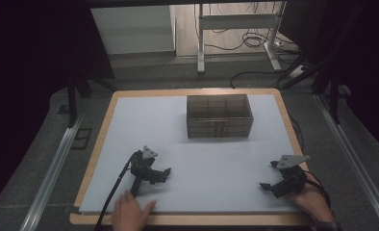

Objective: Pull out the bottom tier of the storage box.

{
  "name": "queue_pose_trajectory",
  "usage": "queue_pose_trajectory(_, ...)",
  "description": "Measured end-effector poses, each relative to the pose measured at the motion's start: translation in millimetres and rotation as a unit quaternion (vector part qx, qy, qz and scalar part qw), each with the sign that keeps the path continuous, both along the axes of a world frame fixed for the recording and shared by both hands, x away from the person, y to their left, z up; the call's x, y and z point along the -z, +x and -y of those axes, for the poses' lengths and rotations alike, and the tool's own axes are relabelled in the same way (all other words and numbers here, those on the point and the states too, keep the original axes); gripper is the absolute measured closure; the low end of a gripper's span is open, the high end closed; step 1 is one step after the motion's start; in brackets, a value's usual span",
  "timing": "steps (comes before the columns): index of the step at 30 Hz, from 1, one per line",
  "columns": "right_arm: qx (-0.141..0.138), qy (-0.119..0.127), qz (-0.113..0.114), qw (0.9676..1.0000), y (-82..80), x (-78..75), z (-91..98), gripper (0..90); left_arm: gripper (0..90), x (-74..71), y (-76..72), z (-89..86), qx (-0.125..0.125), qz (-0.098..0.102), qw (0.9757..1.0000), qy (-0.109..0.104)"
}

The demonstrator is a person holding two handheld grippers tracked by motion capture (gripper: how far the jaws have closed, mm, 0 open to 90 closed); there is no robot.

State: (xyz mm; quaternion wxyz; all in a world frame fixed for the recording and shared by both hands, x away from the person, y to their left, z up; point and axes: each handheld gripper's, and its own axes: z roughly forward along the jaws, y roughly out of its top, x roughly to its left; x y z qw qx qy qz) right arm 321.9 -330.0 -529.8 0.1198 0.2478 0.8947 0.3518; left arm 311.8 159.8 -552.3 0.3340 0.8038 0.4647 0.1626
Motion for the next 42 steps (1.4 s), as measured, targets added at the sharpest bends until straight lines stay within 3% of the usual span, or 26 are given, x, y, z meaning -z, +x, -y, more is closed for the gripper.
queue_pose_trajectory(42,0.004,0.002,0.000,1.0000,-0.8,-0.8,-0.1,3.7,0.0,0.1,0.0,0.1,0.000,0.000,1.0000,0.000)
